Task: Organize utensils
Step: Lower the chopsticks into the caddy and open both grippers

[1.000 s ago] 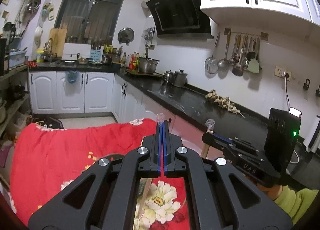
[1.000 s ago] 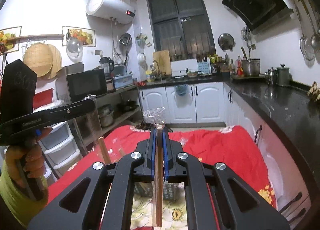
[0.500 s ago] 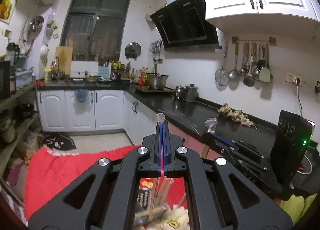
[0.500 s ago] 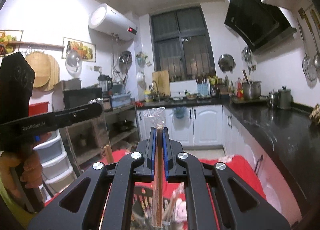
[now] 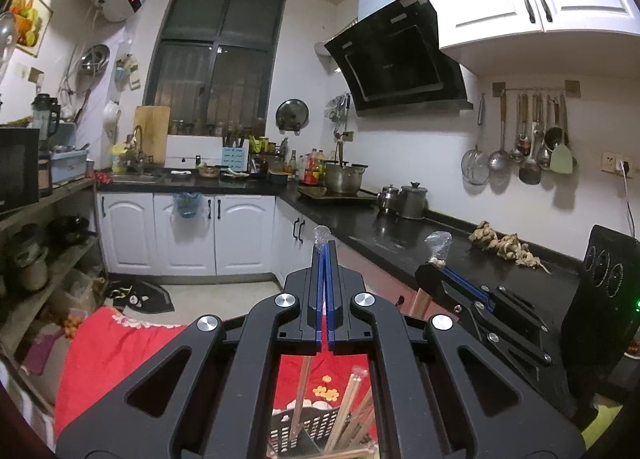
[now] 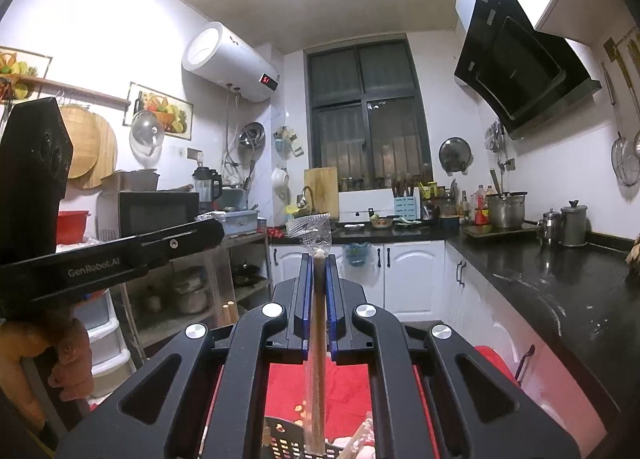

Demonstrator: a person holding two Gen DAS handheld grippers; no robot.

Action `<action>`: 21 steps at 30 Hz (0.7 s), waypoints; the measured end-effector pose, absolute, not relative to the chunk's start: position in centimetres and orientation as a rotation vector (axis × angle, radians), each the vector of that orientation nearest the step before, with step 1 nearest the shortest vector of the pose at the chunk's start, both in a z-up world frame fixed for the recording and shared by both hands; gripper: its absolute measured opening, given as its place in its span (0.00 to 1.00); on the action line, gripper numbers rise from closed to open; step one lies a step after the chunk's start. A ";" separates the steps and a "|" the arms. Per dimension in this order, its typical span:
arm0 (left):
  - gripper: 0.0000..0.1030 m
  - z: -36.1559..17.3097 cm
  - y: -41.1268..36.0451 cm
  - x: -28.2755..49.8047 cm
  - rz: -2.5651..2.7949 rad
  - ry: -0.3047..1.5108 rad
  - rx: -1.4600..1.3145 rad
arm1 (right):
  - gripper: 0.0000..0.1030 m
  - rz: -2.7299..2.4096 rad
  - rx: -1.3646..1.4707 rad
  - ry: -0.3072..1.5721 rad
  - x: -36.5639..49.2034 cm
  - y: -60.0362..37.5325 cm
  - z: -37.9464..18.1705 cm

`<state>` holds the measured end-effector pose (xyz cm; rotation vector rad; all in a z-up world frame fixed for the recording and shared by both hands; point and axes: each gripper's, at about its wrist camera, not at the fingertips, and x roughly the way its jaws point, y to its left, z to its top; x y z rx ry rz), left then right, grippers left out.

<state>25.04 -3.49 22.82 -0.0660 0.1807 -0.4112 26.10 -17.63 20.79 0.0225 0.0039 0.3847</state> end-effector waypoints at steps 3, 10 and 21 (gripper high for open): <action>0.00 21.9 -3.4 25.7 -0.408 0.203 -0.075 | 0.06 0.386 0.013 0.021 26.7 -17.2 19.7; 0.00 18.9 -3.2 26.7 -0.415 0.261 -0.081 | 0.07 0.378 0.010 0.081 27.7 -16.6 16.9; 0.00 15.9 -2.8 27.5 -0.425 0.337 -0.086 | 0.07 0.380 0.023 0.127 28.1 -16.0 14.7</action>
